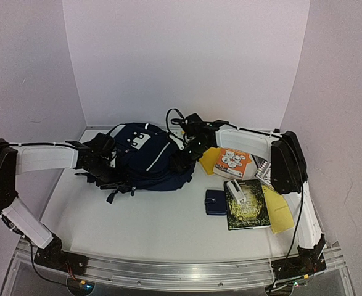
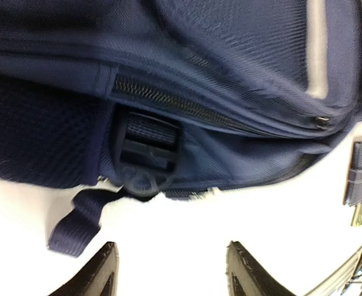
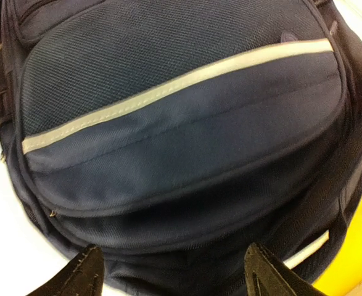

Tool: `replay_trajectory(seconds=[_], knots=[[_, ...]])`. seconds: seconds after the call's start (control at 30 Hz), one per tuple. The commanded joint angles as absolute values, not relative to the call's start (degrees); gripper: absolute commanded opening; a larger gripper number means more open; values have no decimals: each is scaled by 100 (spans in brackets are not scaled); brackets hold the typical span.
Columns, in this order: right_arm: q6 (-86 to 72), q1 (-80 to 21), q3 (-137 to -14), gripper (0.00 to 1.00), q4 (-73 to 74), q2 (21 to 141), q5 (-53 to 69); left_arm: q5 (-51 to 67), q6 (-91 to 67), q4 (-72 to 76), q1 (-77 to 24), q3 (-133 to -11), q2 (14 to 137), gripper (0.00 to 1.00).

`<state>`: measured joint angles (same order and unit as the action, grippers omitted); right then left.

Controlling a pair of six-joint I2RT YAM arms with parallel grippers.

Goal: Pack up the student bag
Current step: Adjust the student bag at the center of the board.

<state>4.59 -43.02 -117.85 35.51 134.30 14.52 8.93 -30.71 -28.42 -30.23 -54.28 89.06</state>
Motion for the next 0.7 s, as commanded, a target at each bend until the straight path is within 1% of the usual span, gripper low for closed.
replay_trajectory(seconds=[0.0,0.07,0.1,0.23,0.4,0.5,0.6,0.67], knots=[[229,-4316,-11047,80,3520,12310,1907,325,-3083,-3183,-2832,-5771,8093,73],[81,-4337,-10656,80,3501,12121,2076,99,-2900,-3382,-2556,-6007,8097,85],[50,-4344,-10452,80,3480,12063,2158,60,-2802,-3384,-2357,-6110,8119,89],[-145,-4348,-9891,80,3366,12013,2176,77,-2471,-2989,-1762,-6574,8498,98],[-132,-4342,-9730,80,3326,12254,2056,294,-2076,-2636,-1345,-7600,9664,99],[-191,-4342,-9771,80,3313,12394,2089,196,-1731,-2787,-1342,-8575,10504,99],[-234,-4342,-9852,80,3311,12507,2125,251,-1479,-2978,-1344,-9167,11265,100],[-217,-4342,-9952,80,3312,12607,2117,249,-1498,-3249,-1340,-9347,11543,99]])
